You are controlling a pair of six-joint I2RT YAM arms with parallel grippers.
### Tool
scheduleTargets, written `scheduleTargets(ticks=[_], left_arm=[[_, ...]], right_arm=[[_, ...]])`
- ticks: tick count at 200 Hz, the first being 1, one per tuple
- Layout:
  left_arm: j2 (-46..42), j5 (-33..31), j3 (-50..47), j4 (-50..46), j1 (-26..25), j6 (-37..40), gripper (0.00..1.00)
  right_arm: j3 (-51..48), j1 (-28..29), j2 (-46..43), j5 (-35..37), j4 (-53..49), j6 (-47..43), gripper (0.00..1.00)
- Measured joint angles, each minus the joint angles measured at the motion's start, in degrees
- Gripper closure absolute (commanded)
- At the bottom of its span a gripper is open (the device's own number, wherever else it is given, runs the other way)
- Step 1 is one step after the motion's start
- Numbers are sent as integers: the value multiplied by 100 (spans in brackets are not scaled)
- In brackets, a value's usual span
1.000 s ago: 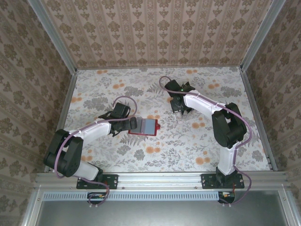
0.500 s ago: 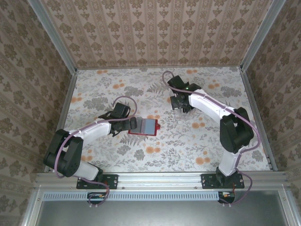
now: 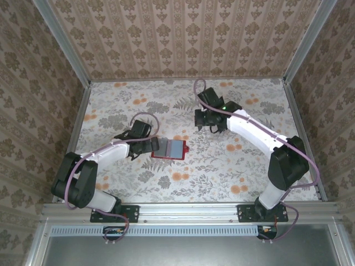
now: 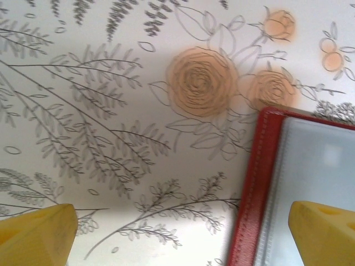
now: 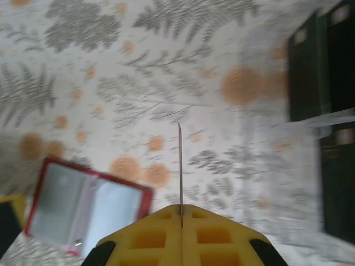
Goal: Put the credit cards into the card holder
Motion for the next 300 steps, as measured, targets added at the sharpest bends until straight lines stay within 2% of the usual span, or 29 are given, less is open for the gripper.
scheduleTargets(ticks=[48,80,179,245,300], left_arm=[[-170,-83,0,-94,365,66,0],[-271,-103,0,-94,391,68,0],[-271,-98,0,-92,391,66,0],[-271,-96,0,-90,385,66,0],[-271,-57,0,-90,256,63,0]], right_arm=[[-374,1207,415,-33,1019,1241,100],[-376,1552,898,111,1394,1838,100],[-645,1679,1355,468,1838,2608,100],[-968,1665,1322,562,2006,2546,100],[-1204,1353,1126,404,2026,2122,100]])
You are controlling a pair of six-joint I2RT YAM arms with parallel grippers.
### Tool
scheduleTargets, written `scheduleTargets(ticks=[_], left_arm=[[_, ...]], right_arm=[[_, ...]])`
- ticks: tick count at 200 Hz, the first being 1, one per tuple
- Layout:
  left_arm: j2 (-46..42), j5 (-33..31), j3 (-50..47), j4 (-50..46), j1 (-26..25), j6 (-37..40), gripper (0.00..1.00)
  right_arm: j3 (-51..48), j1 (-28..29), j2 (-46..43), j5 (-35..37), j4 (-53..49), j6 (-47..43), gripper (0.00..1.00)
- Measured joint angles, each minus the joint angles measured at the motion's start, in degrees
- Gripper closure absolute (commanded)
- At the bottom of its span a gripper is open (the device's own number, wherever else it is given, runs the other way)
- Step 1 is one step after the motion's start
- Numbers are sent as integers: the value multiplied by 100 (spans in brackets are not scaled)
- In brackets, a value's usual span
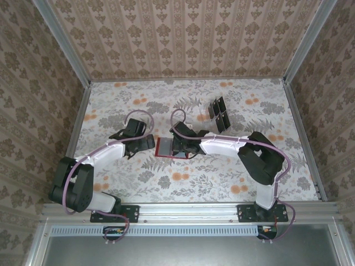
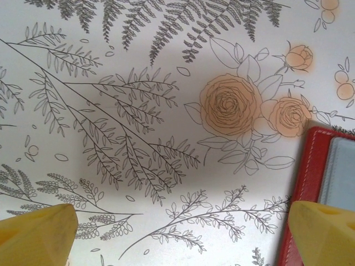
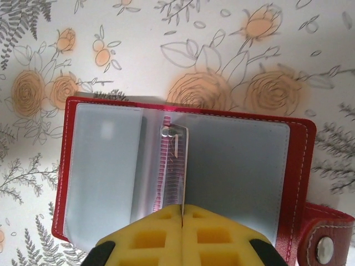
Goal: Put the credit cards into the card holder
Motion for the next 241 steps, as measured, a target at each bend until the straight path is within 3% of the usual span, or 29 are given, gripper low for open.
scheduleTargets(ticks=[137,241], left_arm=[[667,391,262,566,-704,358,0],[1073,0,328,476,-922,538,0]], right_arm=[[-33,-284,-35,-529,-2,-656,100],[-127,-310,-42,-564,55,-658,100]])
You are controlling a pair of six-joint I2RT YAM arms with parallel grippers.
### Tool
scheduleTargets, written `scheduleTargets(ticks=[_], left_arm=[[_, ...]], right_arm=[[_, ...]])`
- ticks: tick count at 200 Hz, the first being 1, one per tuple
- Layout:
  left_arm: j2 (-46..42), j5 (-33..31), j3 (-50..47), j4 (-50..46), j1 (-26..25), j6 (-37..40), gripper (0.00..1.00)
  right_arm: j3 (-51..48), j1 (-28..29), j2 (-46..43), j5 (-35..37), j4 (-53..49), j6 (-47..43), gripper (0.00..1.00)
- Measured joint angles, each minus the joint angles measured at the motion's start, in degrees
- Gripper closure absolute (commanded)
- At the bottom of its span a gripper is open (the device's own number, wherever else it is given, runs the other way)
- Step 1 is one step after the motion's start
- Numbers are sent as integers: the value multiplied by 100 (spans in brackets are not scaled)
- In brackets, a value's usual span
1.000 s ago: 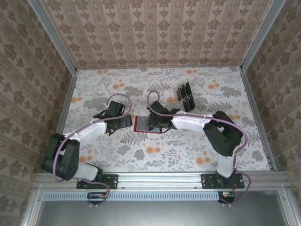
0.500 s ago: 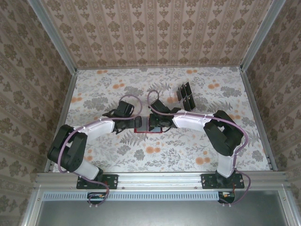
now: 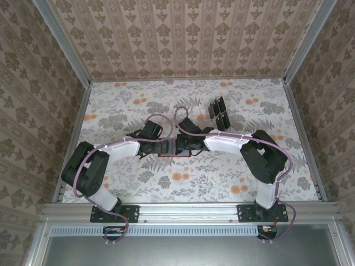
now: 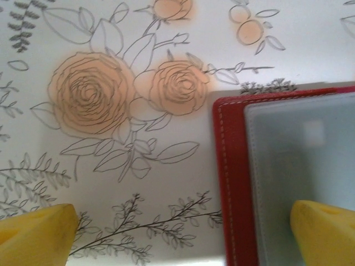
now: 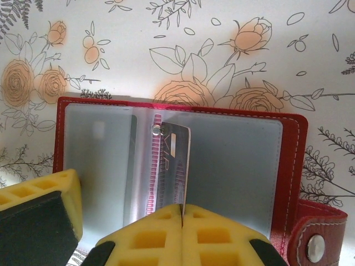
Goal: Put the credit cards into the card holder
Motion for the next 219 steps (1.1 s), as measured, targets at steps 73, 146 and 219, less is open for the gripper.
scheduleTargets(ticks=[73,146,219], left_arm=[[0,-323,57,-170,0,-46,0],[0,-354,46,-179,-33,-195,0],[-28,-459,-35,-114,-37,-372,0]], right_arm=[[-68,-17,-13,-48,120,24,100],[-638,-234,-415,-553,785,140,100],[-1569,-273,-643,-715,2308,684,100]])
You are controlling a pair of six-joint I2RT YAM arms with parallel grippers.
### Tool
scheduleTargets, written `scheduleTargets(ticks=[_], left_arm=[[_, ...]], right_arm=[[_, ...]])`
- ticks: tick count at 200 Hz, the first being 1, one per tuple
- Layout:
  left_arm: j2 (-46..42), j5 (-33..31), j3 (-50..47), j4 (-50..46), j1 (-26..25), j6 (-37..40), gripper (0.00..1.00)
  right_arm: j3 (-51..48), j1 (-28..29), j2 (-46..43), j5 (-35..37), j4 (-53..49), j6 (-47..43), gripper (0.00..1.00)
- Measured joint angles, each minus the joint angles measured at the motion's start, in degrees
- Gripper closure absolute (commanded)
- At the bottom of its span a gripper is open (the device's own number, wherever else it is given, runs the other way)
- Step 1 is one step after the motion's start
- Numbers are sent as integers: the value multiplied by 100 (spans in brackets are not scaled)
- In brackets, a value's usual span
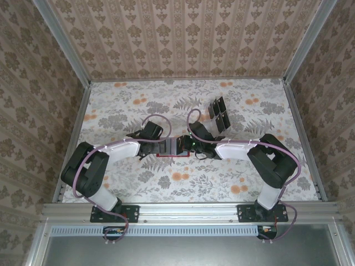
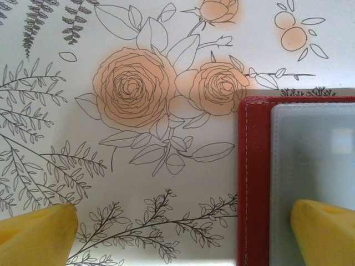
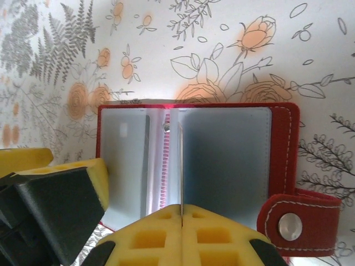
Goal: Put the credit cards into the card holder
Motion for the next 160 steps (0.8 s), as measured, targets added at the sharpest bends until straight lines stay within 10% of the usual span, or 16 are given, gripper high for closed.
scheduleTargets(ticks=[160], left_arm=[[-7,-20,-33,46,0,-63,0]], right_arm=[[-157,0,339,-188,1246,490,100]])
